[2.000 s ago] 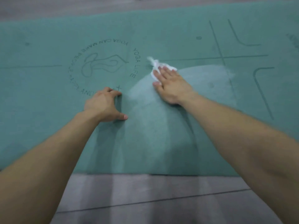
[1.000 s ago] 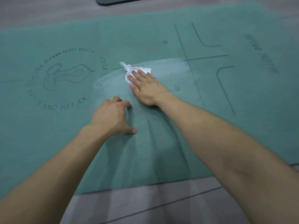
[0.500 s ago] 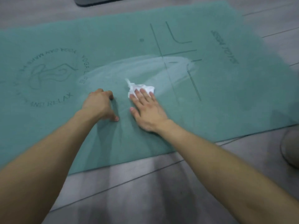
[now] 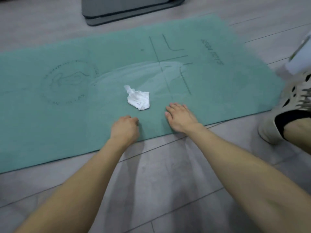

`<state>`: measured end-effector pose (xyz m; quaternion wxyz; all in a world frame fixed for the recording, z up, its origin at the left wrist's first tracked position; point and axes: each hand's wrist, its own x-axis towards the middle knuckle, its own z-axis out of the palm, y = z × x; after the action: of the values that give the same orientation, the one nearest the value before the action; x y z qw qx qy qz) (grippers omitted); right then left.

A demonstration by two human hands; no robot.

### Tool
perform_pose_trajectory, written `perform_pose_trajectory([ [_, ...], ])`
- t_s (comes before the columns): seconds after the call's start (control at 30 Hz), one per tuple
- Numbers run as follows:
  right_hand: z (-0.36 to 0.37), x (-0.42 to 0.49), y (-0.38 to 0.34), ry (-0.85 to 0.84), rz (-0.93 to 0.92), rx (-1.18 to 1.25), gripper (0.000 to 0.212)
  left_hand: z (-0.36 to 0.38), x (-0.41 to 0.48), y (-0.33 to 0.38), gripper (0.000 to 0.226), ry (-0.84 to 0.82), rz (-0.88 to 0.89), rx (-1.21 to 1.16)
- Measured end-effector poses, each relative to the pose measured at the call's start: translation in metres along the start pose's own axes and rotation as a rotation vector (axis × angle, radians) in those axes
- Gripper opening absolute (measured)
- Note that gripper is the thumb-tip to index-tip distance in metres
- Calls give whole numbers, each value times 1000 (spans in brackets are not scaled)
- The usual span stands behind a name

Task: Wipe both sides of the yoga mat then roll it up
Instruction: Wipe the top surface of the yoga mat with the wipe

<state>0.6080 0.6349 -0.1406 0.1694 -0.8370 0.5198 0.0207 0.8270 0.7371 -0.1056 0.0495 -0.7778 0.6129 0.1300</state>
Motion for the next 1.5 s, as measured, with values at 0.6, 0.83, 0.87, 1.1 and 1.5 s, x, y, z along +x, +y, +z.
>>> perform_pose_trajectory([
  [0.6, 16, -65, -48, -338, -126, -72, 78, -29, 50, 7, 29, -75, 101, 160],
  [0.83, 10, -79, -42, -282, -137, 11, 83, -2, 100, 5, 30, 150, 177, 281],
  [0.87, 13, -79, -44, -281, -139, 21, 83, -1, 107, 6, 29, 164, 171, 269],
  [1.1, 6, -66, -43, -363, -95, 1, 75, -15, 116, 0, 20, 194, 136, 218],
  [1.5, -115, -127, -58, 201, 167, -7, 55, -115, 7, 31, 16, 131, 343, -291],
])
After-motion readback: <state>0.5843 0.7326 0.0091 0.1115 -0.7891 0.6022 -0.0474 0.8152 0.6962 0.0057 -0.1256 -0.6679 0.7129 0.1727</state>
